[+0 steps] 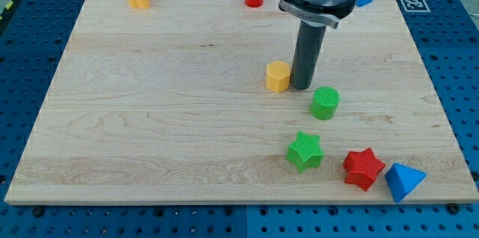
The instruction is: Place the yellow hexagon vertical to the yellow heart
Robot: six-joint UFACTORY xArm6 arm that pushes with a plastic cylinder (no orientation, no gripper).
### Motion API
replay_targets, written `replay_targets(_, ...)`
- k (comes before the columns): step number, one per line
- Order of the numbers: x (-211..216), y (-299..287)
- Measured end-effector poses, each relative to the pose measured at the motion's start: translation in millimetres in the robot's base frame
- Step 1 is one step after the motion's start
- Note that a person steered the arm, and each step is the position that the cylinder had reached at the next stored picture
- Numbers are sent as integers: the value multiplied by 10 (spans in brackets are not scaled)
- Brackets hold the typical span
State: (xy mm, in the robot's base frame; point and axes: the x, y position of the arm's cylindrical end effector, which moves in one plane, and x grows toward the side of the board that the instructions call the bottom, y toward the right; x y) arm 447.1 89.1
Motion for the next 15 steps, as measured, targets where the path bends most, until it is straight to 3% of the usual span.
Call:
replay_targets(2, -8, -94)
replay_targets(5, -232, -616)
replay_targets(11, -247, -1695)
replay_targets(15, -58, -1760)
